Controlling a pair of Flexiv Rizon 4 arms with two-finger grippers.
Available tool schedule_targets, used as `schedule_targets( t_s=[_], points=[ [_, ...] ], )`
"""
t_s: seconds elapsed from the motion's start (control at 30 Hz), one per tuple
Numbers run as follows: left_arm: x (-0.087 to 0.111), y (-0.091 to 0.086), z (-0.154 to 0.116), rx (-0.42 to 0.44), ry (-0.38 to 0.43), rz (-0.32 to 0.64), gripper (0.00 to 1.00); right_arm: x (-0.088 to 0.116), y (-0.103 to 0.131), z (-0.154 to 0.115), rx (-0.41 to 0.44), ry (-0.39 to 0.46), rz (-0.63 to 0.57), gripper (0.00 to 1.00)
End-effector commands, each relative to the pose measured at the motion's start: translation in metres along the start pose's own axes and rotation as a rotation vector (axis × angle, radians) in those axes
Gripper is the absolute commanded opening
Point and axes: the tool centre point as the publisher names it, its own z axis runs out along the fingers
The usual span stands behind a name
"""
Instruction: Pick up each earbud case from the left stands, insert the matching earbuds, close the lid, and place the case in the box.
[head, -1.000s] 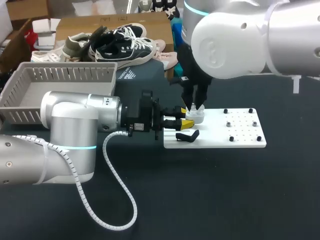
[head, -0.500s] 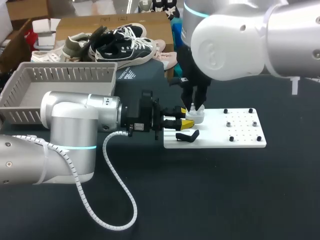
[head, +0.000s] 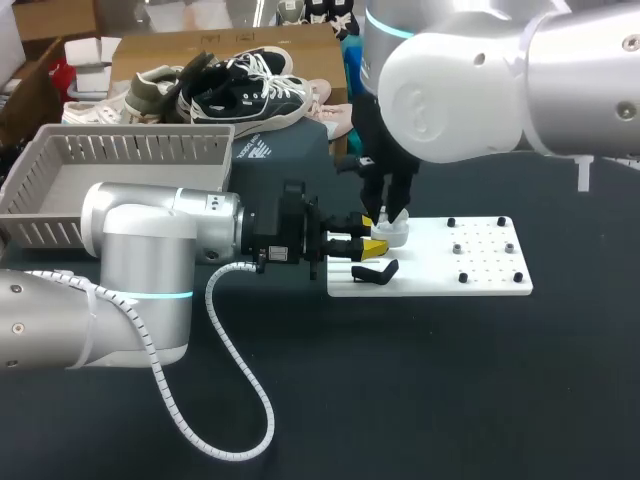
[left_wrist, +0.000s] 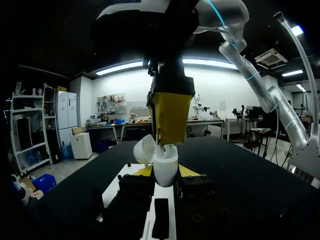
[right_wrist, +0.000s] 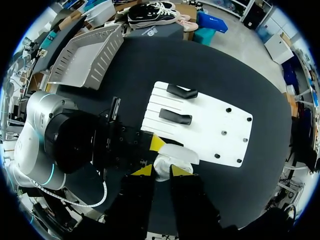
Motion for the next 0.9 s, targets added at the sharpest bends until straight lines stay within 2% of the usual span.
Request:
schedule_targets(
  t_s=[0.03,0.27,0.3,0.33,0.37,0.43,0.57,0.83,0.87,0.9],
  points=[
    [0.0,-0.001,0.0,-0.003,-0.002,0.001,0.0,0.0,0.001,0.002,0.0,0.002,0.004,0.0],
    [0.0,-0.001,0.0,-0.003,-0.002,0.001,0.0,0.0,0.001,0.003,0.005,0.006,0.009,0.0],
    [0.0,-0.001,0.0,-0.003,-0.002,0.001,0.0,-0.001,0.001,0.003,0.006,0.006,0.009,0.06],
    [0.0,-0.001,0.0,-0.003,-0.002,0.001,0.0,-0.001,0.001,0.003,0.006,0.006,0.01,0.22],
    [0.0,-0.001,0.0,-0.003,-0.002,0.001,0.0,-0.001,0.001,0.003,0.007,0.006,0.011,0.3],
    [0.0,-0.001,0.0,-0.003,-0.002,0.001,0.0,-0.001,0.001,0.003,0.006,0.007,0.01,0.37],
    [0.0,-0.001,0.0,-0.003,-0.002,0.001,0.0,-0.001,0.002,0.002,0.007,0.007,0.008,0.47],
    [0.0,-0.001,0.0,-0.003,-0.002,0.001,0.0,0.006,-0.002,-0.015,-0.005,-0.021,0.026,0.49],
    [0.0,-0.001,0.0,-0.003,-0.002,0.001,0.0,0.005,-0.004,-0.018,-0.006,-0.032,0.041,0.53],
    [0.0,-0.001,0.0,-0.003,-0.002,0.001,0.0,0.005,-0.008,-0.021,-0.006,-0.038,0.051,0.64]
  ],
)
